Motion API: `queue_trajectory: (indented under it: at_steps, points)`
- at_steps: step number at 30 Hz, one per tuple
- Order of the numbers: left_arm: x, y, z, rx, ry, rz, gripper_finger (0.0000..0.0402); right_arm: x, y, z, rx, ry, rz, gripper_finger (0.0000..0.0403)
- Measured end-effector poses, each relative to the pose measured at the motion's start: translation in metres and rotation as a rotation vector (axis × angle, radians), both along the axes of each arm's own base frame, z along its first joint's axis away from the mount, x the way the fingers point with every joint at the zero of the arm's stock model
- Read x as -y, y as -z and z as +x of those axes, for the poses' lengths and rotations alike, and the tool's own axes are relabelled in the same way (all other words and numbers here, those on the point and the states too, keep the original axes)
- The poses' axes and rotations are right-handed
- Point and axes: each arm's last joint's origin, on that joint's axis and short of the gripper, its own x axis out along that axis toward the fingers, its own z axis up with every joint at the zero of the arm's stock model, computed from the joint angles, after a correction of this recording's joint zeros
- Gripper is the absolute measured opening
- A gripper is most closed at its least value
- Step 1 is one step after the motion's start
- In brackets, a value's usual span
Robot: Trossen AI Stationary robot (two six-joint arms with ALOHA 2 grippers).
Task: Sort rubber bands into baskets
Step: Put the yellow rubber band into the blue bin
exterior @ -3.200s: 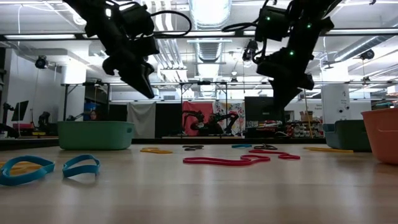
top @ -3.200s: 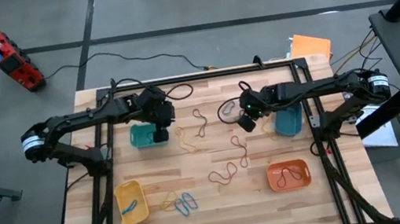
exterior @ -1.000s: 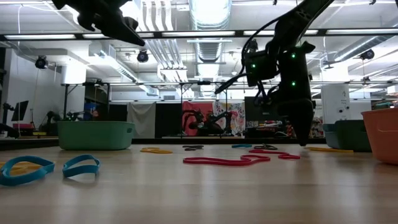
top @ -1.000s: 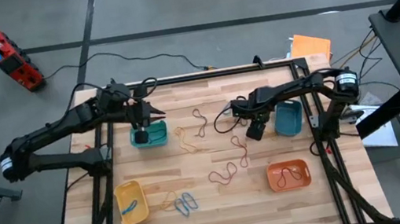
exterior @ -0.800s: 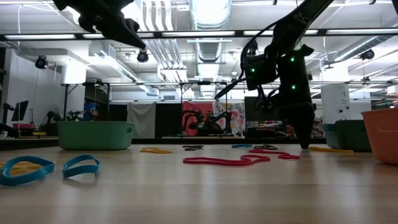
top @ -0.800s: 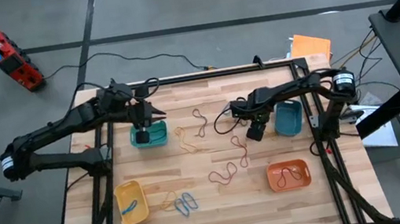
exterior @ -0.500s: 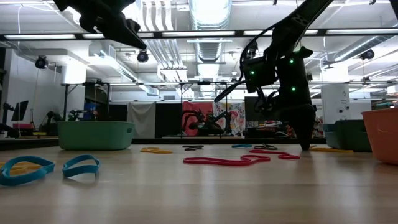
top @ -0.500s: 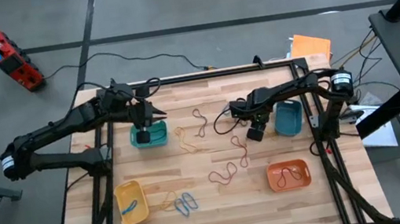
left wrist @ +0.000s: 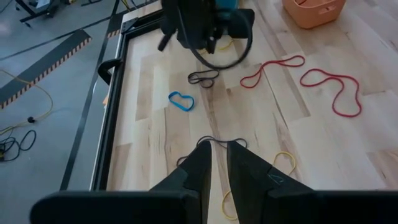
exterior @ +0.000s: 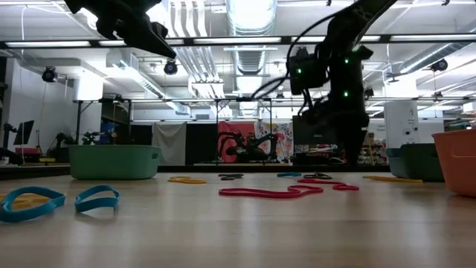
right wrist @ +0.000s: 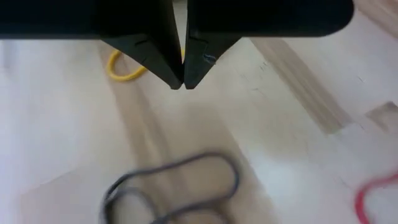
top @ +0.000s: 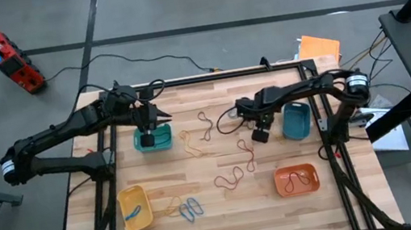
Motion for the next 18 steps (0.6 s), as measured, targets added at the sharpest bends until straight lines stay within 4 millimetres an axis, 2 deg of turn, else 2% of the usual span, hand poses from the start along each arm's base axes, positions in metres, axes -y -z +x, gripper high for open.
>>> queue_trajectory:
  at_steps: [5,10,18]
  points:
    - [0.0,0.0,0.0,0.0,0.0,0.0,0.0036,0.007,-0.009,-0.004,-0.006,0.077,-0.055,0.0009]
    - [0.0,0.0,0.0,0.003,0.0,0.001,0.0036,0.021,-0.002,-0.008,-0.038,0.198,-0.057,0.0016]
    - [0.0,0.0,0.0,0.004,-0.002,-0.001,0.0036,0.024,0.011,-0.009,-0.085,0.22,0.032,0.0089]
